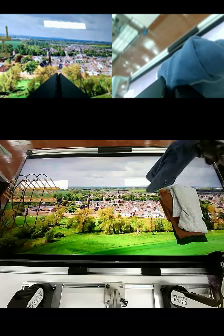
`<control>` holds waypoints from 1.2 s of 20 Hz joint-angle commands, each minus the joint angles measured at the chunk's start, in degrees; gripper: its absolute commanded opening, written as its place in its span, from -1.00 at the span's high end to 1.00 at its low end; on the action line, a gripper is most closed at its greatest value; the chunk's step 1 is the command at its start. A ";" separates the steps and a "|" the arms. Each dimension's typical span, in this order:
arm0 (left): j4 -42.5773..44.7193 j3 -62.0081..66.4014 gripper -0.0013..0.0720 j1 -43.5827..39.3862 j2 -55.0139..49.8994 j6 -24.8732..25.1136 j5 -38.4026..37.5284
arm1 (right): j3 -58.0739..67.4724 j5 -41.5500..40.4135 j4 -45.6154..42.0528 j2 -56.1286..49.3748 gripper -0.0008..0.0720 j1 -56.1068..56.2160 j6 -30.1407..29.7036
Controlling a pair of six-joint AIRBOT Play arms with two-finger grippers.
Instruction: Fold the shirts.
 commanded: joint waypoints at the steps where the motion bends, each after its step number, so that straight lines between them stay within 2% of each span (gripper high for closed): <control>1: 0.02 -0.72 0.87 0.04 0.07 -0.07 -1.49 | 0.44 7.67 -1.97 -1.11 0.76 -2.32 0.15; 5: 0.00 -3.76 0.87 0.04 0.04 -0.09 -1.60 | 0.44 13.35 -2.19 -4.68 0.76 -2.14 -0.44; 9: 0.00 -6.25 0.87 0.04 0.07 -0.87 -1.60 | 0.44 25.00 -1.20 -6.60 0.76 -2.19 -0.46; 11: -0.02 -7.13 0.87 0.02 0.07 -1.62 -1.60 | 0.44 25.38 -3.78 -6.62 0.76 -3.34 -2.08; 13: -0.09 -7.21 0.87 -0.09 0.11 -2.73 -1.68 | 0.42 15.85 -12.24 -6.69 0.76 -5.31 -3.45; 16: -1.11 -7.21 0.87 -0.09 0.52 -2.69 -2.93 | 0.35 -3.98 -33.66 -6.69 0.76 -6.62 -3.43; 18: -1.09 -7.21 0.87 -0.09 0.55 -2.69 -3.02 | 0.37 -11.23 -42.80 -6.67 0.76 -6.62 -3.43; 21: -1.09 -7.21 0.87 -0.09 0.33 -2.67 -2.84 | 0.37 -18.10 -43.19 -6.67 0.76 -6.62 -3.48; 24: -1.09 -7.21 0.87 -0.09 0.52 -2.64 -2.91 | 0.37 -28.98 -44.37 -6.67 0.76 -6.62 -3.41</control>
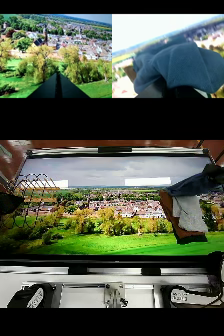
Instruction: Fold the shirts.
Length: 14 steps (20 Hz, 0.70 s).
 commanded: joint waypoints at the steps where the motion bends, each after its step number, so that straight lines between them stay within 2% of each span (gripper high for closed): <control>1: -0.02 -0.02 0.87 0.02 0.11 -0.02 -0.20 | -0.02 -16.68 -5.14 -0.04 0.76 -0.11 0.09; 6: -0.02 -0.02 0.87 0.02 0.04 -0.02 -0.31 | -0.02 -32.28 -5.03 -0.04 0.76 -0.11 4.26; 11: -0.02 -0.02 0.87 0.02 0.04 0.17 -0.31 | -0.79 -38.05 -1.36 -0.07 0.76 -0.11 9.70; 14: -0.02 -0.02 0.87 0.02 0.04 0.17 -0.28 | -6.14 -38.84 0.07 -0.04 0.72 -0.11 12.79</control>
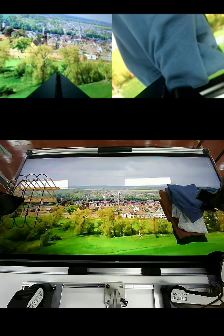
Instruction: Fold the shirts.
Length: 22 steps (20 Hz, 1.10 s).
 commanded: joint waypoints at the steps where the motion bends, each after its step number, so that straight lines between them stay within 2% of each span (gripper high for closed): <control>1: 0.02 -0.02 0.87 0.02 0.02 0.20 0.02 | -5.75 -3.65 2.03 -0.02 0.32 -0.02 3.56; 2: 0.04 -0.02 0.87 0.02 0.00 0.90 0.07 | -7.74 -5.11 1.95 -0.02 -0.51 -0.02 2.14; 3: 0.04 -0.02 0.87 0.02 -0.13 1.90 0.04 | -8.50 -7.48 0.72 -0.02 -0.60 -0.02 0.09; 6: 0.26 -0.02 0.87 -0.11 -1.73 3.91 -0.15 | -5.70 -13.99 -8.87 1.46 -0.60 -0.02 -2.43; 7: 0.96 -0.02 0.87 -0.55 -3.04 5.11 -0.20 | -3.28 -13.35 -9.42 2.56 -0.60 -0.02 -3.93; 9: 6.19 0.20 0.88 -3.43 -7.50 6.86 -0.31 | 2.95 -5.92 -5.60 5.42 -0.60 0.52 -4.66; 11: 18.36 2.47 0.88 -9.40 -14.62 6.82 -2.99 | 6.60 6.80 1.20 9.25 -0.60 3.04 -2.43; 12: 27.67 4.74 0.88 -13.84 -19.43 6.29 -6.69 | 6.67 13.09 3.32 11.26 -0.60 5.90 -0.66; 13: 37.07 7.50 0.87 -18.43 -24.50 4.48 -11.74 | 6.67 16.11 3.56 12.26 -0.60 9.53 0.52; 14: 43.41 10.19 0.87 -22.23 -29.05 2.93 -16.11 | 6.40 15.65 2.47 12.17 -0.60 14.12 0.63; 15: 45.55 12.50 0.85 -24.98 -32.98 0.26 -17.40 | 5.31 12.55 0.79 10.84 -0.60 18.34 1.79; 16: 44.76 14.12 0.66 -26.91 -35.74 -1.99 -17.05 | 3.91 8.20 0.92 8.61 -0.60 21.03 2.64; 18: 44.37 15.80 -0.69 -29.90 -39.60 -2.23 -17.57 | 1.20 0.94 7.82 3.13 -0.60 24.04 1.38; 19: 44.37 15.78 -0.86 -30.51 -40.46 -2.25 -17.59 | 0.57 0.02 10.45 0.98 -0.60 25.42 0.22; 22: 44.09 15.80 -0.86 -29.75 -40.41 -2.27 -17.44 | 0.59 2.58 7.17 -0.68 -0.60 29.62 0.11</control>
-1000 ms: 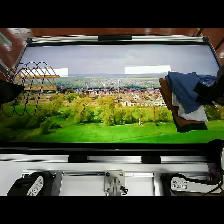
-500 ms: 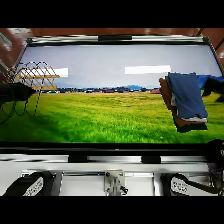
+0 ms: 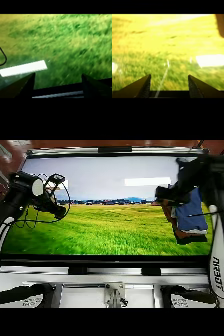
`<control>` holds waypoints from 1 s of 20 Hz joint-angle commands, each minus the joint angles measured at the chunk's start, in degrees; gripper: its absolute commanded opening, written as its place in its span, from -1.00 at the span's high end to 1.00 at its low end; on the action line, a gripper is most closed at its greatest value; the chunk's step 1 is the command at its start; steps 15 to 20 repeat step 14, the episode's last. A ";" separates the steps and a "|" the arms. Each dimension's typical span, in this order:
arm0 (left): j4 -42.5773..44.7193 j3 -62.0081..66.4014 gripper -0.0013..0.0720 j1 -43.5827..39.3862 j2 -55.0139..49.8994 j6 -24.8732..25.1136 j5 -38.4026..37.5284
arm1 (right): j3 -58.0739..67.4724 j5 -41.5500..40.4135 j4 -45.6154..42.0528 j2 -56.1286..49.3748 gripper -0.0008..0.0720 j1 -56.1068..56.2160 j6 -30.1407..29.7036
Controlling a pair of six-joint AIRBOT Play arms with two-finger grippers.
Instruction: Fold the shirts.
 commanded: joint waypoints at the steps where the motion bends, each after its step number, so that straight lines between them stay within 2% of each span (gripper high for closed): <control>1: 1.99 1.05 -0.86 -0.70 -2.14 -1.03 -0.76 | -0.66 0.74 -1.88 -2.34 -0.60 5.33 -0.46; 11: -2.84 1.03 -0.86 0.61 -2.23 -1.22 0.98 | -0.66 1.14 -2.58 -2.34 -0.60 6.80 -0.44; 20: -3.02 1.03 -0.86 0.63 -2.23 -1.20 0.90 | -0.66 1.14 -2.60 -2.34 -0.60 6.80 -0.44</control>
